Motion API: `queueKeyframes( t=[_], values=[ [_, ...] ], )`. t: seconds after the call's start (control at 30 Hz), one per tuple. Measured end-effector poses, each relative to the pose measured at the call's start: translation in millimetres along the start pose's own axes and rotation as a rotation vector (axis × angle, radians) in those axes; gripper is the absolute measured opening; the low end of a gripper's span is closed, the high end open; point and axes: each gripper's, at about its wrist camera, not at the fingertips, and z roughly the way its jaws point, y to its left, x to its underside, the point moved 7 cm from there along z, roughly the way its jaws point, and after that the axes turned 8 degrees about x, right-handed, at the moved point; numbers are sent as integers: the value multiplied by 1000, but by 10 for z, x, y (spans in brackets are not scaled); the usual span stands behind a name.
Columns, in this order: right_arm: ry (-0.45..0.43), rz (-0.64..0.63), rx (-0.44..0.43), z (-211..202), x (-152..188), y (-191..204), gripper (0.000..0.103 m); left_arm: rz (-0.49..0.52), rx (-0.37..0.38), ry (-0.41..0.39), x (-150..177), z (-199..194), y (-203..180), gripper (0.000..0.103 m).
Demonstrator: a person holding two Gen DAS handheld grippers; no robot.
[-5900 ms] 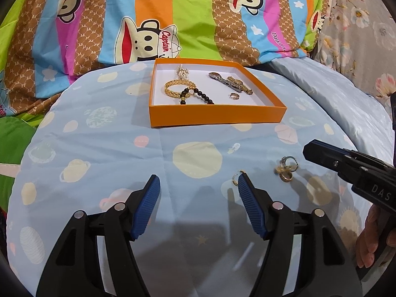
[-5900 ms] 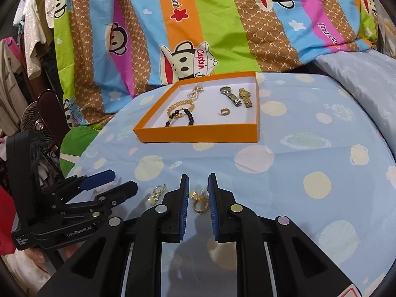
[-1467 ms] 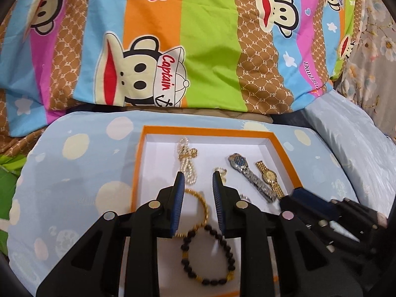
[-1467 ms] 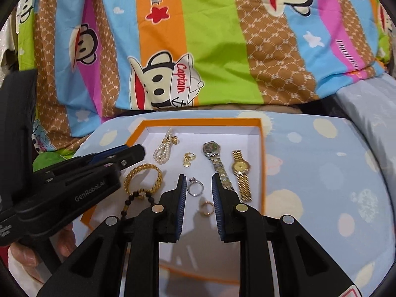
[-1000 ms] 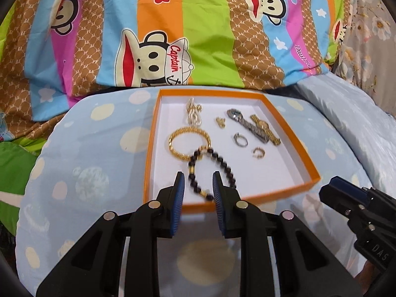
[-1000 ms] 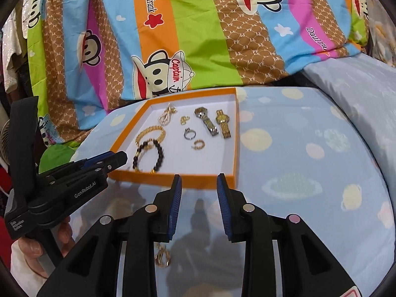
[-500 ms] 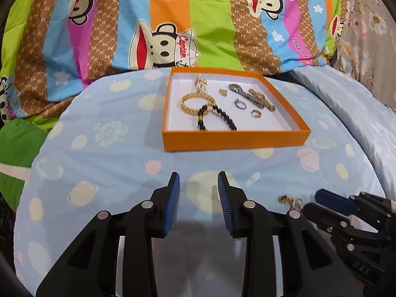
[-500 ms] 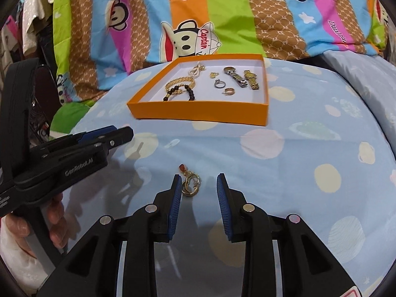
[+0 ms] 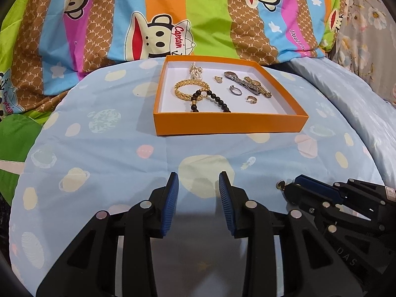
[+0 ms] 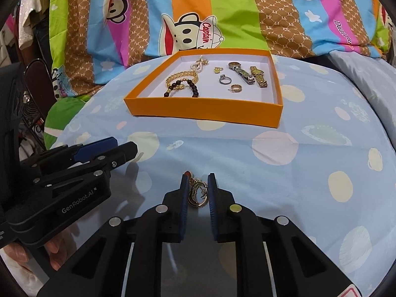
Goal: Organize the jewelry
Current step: 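Grasp the red-stone gold earring with the right gripper while the left gripper approaches a gold hoop earring, then grasp the gold hoop earring with the left gripper and lift it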
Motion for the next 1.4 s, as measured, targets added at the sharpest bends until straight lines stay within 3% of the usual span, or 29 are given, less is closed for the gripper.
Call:
queueKeyframes(
  t=[0.13,0.5,0.6,0.77,0.93,1.13,1.4],
  values=[
    [-13,24,-11,-35,-8,-42,4,6,8,6,8,10,-18,33],
    [-50,183,-155,-225,-101,-280,4,19,36,11,21,5,-86,39],
    [-68,203,-131,-277,-117,-361,4,36,71,15,35,0,-164,39],
    [-85,254,-111,-334,-146,-544,4,74,193,54,108,25,-499,44],
    [-76,271,-99,-316,-140,-608,4,160,184,77,151,130,-833,44],
    [-83,260,-88,-332,-135,-594,4,170,157,83,150,183,-873,42],
    [-80,259,-82,-324,-136,-598,4,174,192,80,156,163,-878,17]
  ],
)
